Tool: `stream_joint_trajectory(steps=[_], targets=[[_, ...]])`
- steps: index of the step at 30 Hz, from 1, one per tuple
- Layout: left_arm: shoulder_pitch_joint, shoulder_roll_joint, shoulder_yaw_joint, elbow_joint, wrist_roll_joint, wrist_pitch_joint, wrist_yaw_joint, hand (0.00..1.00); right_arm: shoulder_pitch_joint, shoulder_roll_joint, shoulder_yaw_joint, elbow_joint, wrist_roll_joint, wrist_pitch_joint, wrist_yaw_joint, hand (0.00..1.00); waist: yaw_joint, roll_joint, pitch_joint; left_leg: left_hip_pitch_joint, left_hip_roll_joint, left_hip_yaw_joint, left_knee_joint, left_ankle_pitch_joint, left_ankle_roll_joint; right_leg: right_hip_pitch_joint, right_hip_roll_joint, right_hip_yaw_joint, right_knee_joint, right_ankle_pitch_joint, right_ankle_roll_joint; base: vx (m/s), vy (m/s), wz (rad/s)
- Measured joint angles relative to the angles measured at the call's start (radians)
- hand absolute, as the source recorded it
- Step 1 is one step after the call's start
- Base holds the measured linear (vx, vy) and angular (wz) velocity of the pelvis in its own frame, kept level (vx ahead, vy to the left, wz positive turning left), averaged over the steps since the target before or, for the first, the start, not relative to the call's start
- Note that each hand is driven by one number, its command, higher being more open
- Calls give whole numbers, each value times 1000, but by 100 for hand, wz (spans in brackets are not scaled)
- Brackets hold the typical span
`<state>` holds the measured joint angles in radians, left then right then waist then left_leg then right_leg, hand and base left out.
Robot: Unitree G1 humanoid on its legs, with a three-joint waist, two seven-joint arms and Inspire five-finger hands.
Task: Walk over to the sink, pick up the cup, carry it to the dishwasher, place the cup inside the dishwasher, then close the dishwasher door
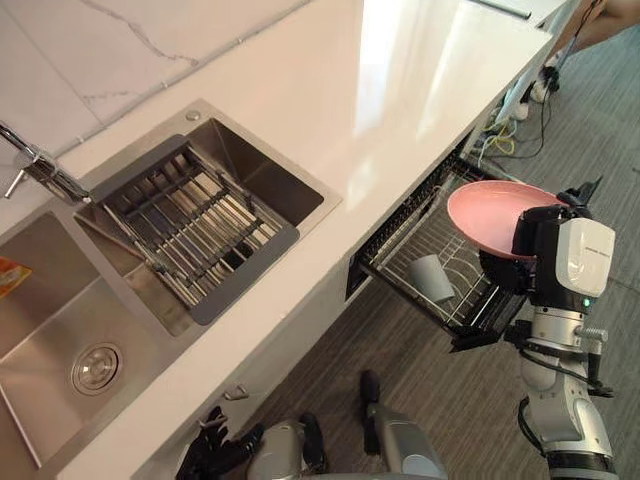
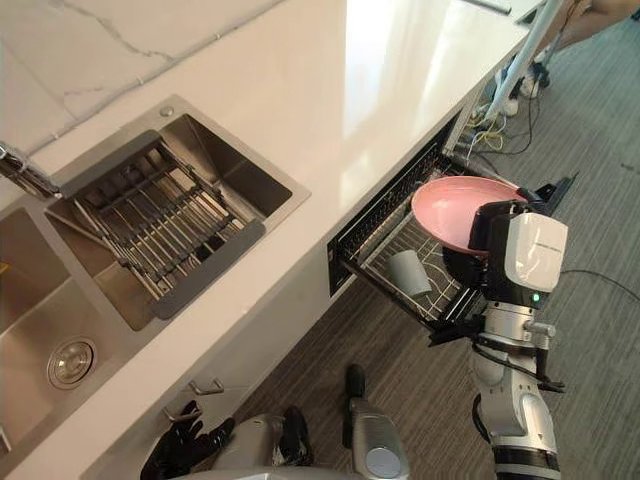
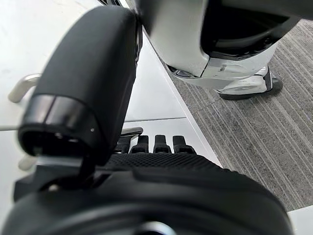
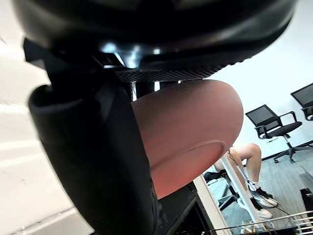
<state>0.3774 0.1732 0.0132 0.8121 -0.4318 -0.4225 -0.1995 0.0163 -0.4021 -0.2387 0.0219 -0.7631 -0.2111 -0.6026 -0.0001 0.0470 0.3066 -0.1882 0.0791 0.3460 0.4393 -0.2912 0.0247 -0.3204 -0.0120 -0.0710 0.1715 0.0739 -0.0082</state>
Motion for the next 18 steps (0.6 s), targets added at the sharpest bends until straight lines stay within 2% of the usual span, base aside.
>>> stream_joint_trajectory(steps=[8,12,18], targets=[[-10,-5,-1,-85,-23,-30,0,100,-103,-8,2,77,59,36,-17,0,15,10,77,-98,23,-9,86,-19,11,-120,-11,-31,140,-65,-13,-16,-33,4],[-9,-15,-1,-127,-55,-44,2,100,-162,-9,4,79,115,38,-31,0,31,12,111,-137,42,-9,144,-41,3,-178,-28,-64,233,-114,-23,24,-50,-1],[-11,-23,0,-197,-103,-49,5,100,-230,-32,29,80,193,44,-35,0,69,14,131,-219,75,-39,253,-80,-19,-266,-51,-128,372,-192,-44,29,-85,14]])
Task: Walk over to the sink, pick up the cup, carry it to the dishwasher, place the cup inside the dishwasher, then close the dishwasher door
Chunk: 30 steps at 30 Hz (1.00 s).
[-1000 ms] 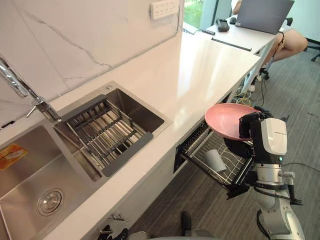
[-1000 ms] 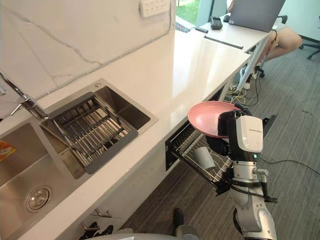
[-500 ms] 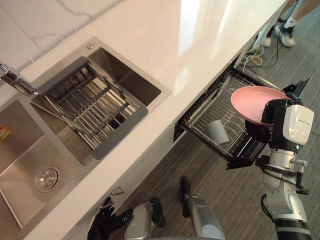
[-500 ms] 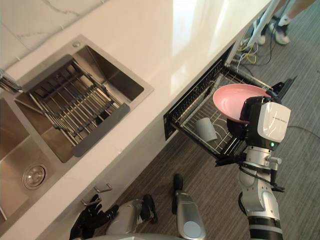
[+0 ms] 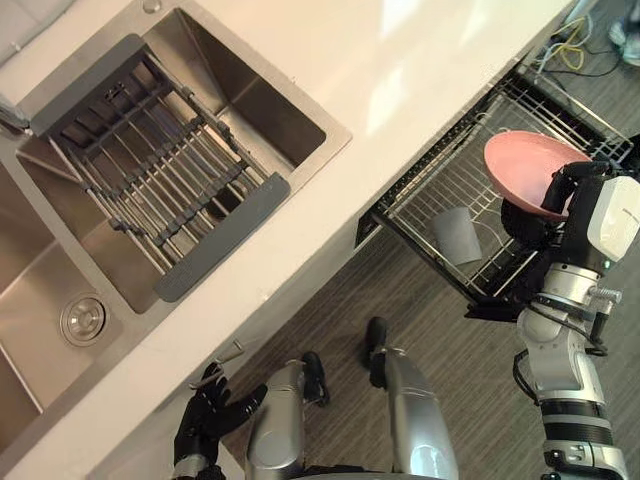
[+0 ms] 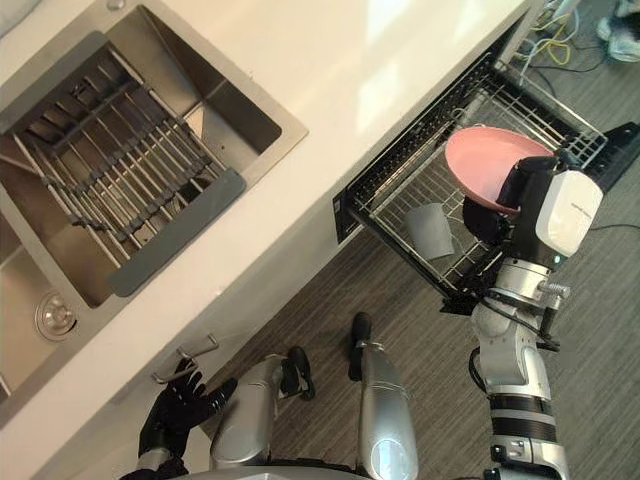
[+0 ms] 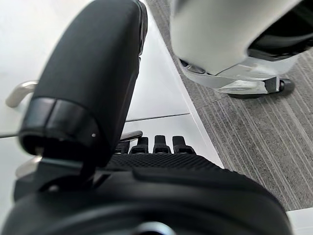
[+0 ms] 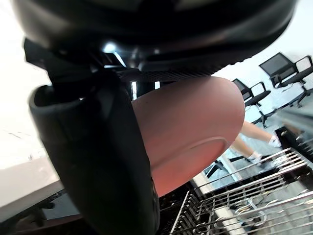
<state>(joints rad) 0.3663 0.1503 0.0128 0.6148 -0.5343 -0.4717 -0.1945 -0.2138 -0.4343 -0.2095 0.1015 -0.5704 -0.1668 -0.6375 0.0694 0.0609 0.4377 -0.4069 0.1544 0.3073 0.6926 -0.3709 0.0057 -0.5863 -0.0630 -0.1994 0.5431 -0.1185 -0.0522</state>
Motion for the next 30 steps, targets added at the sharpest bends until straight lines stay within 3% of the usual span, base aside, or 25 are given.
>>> stream_joint_trajectory(steps=[6,14,30], targets=[[-2,-3,9,-38,-25,-7,0,100,-101,-22,44,56,77,0,4,0,21,-2,2,-66,32,-10,80,-27,-15,-68,-9,-28,96,-51,-15,15,-73,10],[-23,-4,13,-68,-37,-26,0,100,-225,-67,65,271,176,34,26,0,53,-11,7,-147,47,-19,133,-35,-23,-143,-13,-47,144,-56,-13,-16,-27,2],[-33,-14,21,-105,-74,-42,-8,100,-348,-141,102,440,220,79,49,0,54,-14,9,-234,55,-24,170,-34,-23,-222,-25,-63,170,-44,-31,-45,-6,0]])
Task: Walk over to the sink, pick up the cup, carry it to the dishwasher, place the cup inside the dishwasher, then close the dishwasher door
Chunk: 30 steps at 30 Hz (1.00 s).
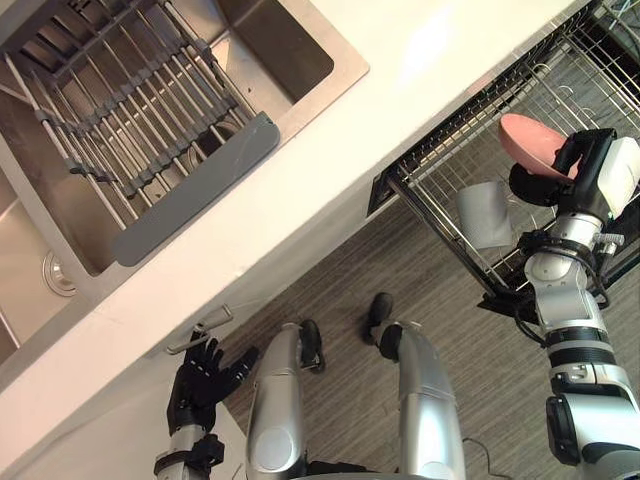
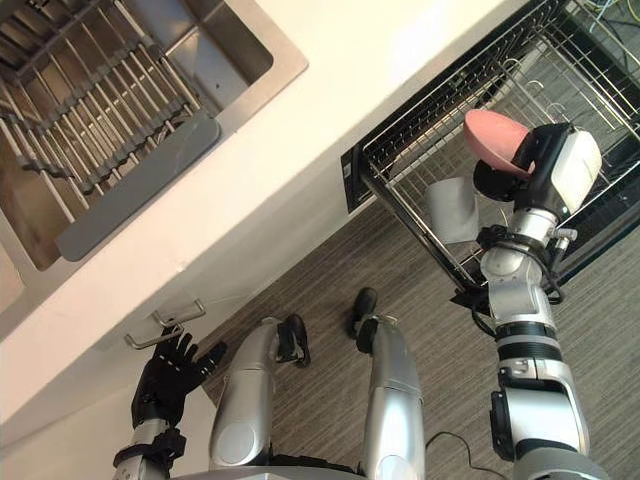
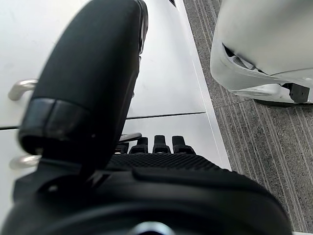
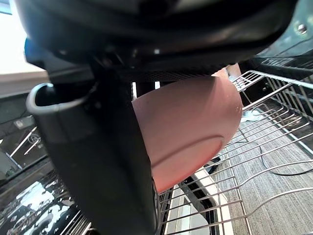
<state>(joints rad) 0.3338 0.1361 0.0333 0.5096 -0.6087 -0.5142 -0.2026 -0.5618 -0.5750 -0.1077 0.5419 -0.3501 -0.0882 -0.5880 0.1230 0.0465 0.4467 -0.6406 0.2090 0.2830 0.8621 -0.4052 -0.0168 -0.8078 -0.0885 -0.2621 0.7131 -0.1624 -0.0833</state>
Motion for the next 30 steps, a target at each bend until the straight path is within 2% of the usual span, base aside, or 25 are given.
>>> stream_joint_trajectory(steps=[1,10,14,23,28,29,30], targets=[[0,0,0,0,0,-1,0,100,-2,0,0,0,0,2,0,100,0,0,0,-1,0,0,-1,0,0,-1,0,0,0,0,0,-48,-8,1],[0,-3,0,-4,-1,-25,-2,100,-54,-9,6,46,16,44,2,100,1,-7,4,-19,-1,0,-3,2,1,-18,-3,-4,0,4,0,-49,-9,1],[0,-5,0,-4,-1,-25,-3,100,-73,-10,11,80,52,56,45,100,1,-7,4,-19,-2,0,-4,4,1,-18,-4,-3,-1,7,0,-53,-5,1],[-8,-4,2,0,-2,-21,2,100,-40,-5,46,90,52,39,113,100,-3,-28,15,31,-5,2,-36,24,1,46,4,-7,-53,38,1,-65,0,-1],[-2,7,2,4,-2,0,11,100,102,41,41,-54,43,22,100,100,-8,-49,17,108,-9,14,-100,40,15,133,9,-25,-138,64,8,-47,27,-6],[5,11,2,4,-2,8,16,100,143,64,32,-118,32,13,90,100,-8,-51,16,131,-7,22,-119,44,16,159,7,-36,-165,73,-1,9,65,-15],[11,11,2,5,-2,18,21,100,188,85,27,-193,26,6,73,100,-11,-52,16,154,-7,27,-135,46,16,181,9,-38,-185,86,7,19,69,-13]])
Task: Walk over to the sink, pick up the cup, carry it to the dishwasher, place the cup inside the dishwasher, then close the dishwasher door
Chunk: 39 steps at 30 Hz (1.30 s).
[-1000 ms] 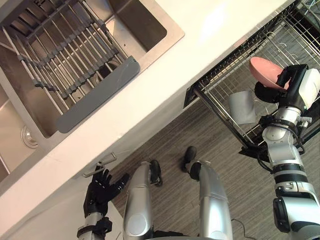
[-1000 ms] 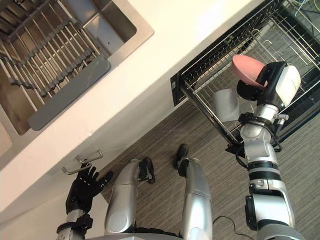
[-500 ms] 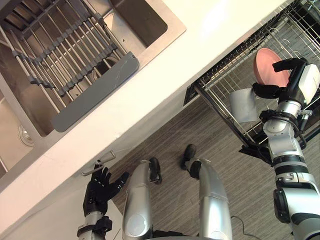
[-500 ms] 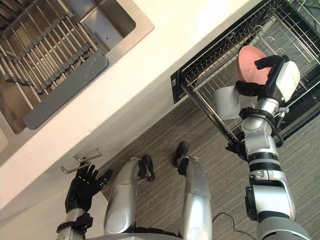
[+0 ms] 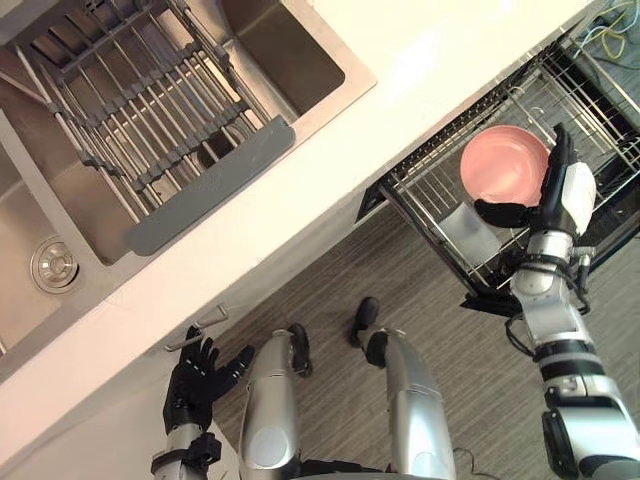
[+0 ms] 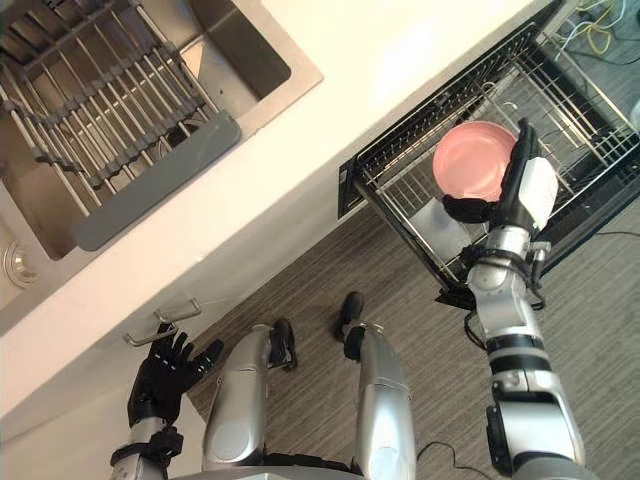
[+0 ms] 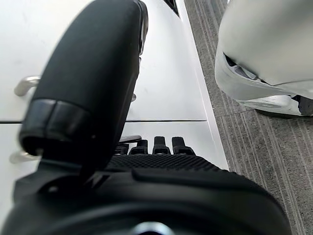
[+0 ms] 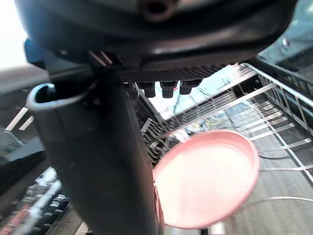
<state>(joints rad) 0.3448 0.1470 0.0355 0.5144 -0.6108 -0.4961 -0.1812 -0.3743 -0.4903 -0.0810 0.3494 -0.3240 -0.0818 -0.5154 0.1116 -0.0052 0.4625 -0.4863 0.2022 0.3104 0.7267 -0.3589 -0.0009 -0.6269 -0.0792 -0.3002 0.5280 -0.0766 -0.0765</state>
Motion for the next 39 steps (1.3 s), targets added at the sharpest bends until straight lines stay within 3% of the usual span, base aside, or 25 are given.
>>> stream_joint_trajectory(steps=[4,7,11,17,25,29,34,39], targets=[[32,-1,0,9,1,22,18,100,149,105,-41,-281,-79,-38,-85,100,-12,-10,-8,77,-6,29,-55,12,-11,61,10,22,-44,15,11,53,62,-14],[37,-9,0,42,9,27,24,100,219,170,-82,-379,-95,-57,-130,100,-19,-10,-21,126,-16,47,-105,23,-10,107,17,33,-92,36,15,57,55,-10],[59,-13,1,101,25,38,32,100,328,272,-150,-414,-79,-83,-164,100,-37,-17,-81,185,-36,65,-188,45,-10,158,26,47,-169,63,29,97,67,-8],[96,-24,28,192,100,58,32,100,525,400,-258,-434,101,-145,-126,100,-64,-15,-155,306,-74,108,-326,79,-7,257,32,78,-276,98,55,100,72,-13],[140,-67,78,274,157,81,32,100,685,541,-326,-208,413,-262,54,100,-76,-10,-266,440,-88,121,-418,92,-13,383,36,74,-337,98,68,65,37,0],[138,-73,100,321,181,104,32,100,697,541,-331,-63,624,-297,247,100,-75,1,-318,497,-88,145,-451,98,-21,431,31,67,-346,88,77,6,4,7],[128,-72,111,327,211,130,31,100,681,539,-343,-16,774,-303,453,100,-72,6,-328,523,-88,160,-449,98,-24,458,23,62,-345,85,83,-41,2,4],[118,-64,111,333,218,146,27,100,631,508,-354,82,840,-287,549,100,-68,8,-335,521,-87,163,-443,96,-27,457,21,62,-345,83,81,-10,-6,1]])
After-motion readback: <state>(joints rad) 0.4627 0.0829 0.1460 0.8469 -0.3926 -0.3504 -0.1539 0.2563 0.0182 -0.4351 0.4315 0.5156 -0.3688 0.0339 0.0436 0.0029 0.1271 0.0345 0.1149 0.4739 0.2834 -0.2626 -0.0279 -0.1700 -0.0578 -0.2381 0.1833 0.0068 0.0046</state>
